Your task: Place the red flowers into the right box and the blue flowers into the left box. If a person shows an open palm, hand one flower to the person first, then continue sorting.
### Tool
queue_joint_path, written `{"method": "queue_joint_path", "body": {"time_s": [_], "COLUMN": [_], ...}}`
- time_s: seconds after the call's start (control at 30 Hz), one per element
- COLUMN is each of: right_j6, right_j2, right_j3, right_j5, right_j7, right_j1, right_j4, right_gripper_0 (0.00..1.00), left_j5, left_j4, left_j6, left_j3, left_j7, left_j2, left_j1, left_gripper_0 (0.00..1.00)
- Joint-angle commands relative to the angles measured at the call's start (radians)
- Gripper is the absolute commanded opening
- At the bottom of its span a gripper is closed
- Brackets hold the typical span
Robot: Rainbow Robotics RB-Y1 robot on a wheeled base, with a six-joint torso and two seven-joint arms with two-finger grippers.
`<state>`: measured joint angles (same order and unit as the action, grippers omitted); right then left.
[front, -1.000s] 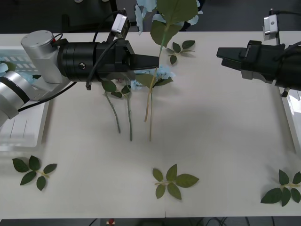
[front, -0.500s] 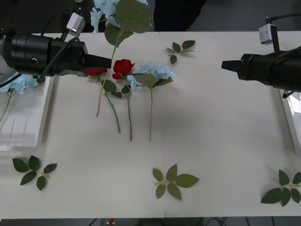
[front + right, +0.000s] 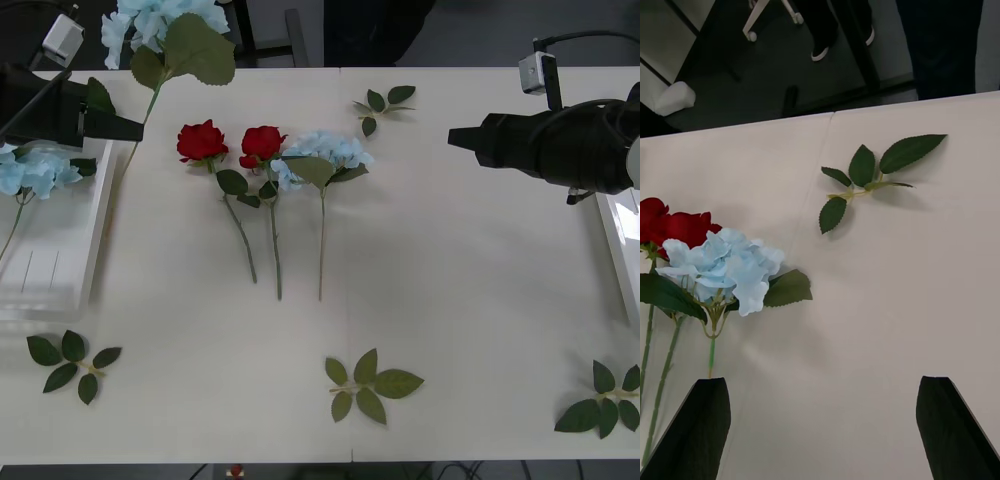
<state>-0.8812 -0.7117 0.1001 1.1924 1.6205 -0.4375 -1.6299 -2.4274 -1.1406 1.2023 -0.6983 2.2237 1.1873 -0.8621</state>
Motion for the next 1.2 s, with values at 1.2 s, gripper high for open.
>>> {"method": "queue_joint_path", "body": {"time_s": [1.2], "right_j6": [-0.001], "right_j2": [-0.003], "right_j3": [-0.013], "right_j5": [0.003], "right_j7": [-0.022], "right_j1": [-0.018], "right_j4": [-0.033], "right_gripper_0": [0.72], "left_j5": [-0.002], "left_j4": [0.102], "left_j6": [0.062], "left_j3": [0.016], "left_j7": [0.07], "left_j2": [0.026], "left_j1": [0.0], "left_gripper_0": [0.0]}}
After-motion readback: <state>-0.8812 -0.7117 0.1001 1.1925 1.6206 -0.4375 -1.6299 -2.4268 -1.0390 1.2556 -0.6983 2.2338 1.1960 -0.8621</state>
